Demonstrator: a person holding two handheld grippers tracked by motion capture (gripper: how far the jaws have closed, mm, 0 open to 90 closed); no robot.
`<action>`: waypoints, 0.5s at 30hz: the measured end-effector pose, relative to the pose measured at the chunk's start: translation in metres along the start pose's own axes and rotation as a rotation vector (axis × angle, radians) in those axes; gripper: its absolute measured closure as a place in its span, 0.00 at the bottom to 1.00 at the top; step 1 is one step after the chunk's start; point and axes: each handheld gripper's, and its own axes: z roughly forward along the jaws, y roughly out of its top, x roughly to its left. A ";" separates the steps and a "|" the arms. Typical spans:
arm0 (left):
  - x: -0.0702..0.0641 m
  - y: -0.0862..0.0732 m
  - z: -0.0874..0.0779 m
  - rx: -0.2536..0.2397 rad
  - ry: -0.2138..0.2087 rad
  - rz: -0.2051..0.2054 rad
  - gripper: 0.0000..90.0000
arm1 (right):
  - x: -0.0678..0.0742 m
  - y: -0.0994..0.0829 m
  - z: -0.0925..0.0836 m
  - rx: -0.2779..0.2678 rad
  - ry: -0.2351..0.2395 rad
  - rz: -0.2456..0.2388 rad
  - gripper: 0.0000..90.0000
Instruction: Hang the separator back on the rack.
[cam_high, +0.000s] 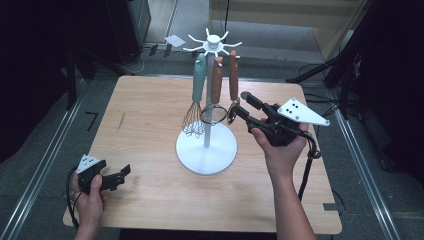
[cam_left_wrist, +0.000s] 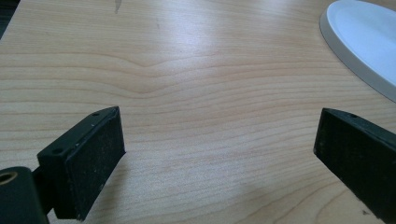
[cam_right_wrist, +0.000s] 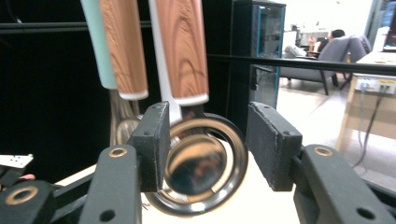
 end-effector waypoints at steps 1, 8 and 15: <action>0.000 0.000 0.000 0.000 0.001 0.000 0.02 | 0.000 -0.001 -0.001 0.002 -0.002 0.003 0.56; 0.000 0.000 0.000 -0.001 0.002 0.001 0.02 | -0.004 -0.014 -0.005 0.023 -0.035 0.003 0.49; 0.000 0.000 0.000 0.000 0.002 0.003 0.02 | -0.008 -0.031 -0.008 0.048 -0.067 0.013 0.37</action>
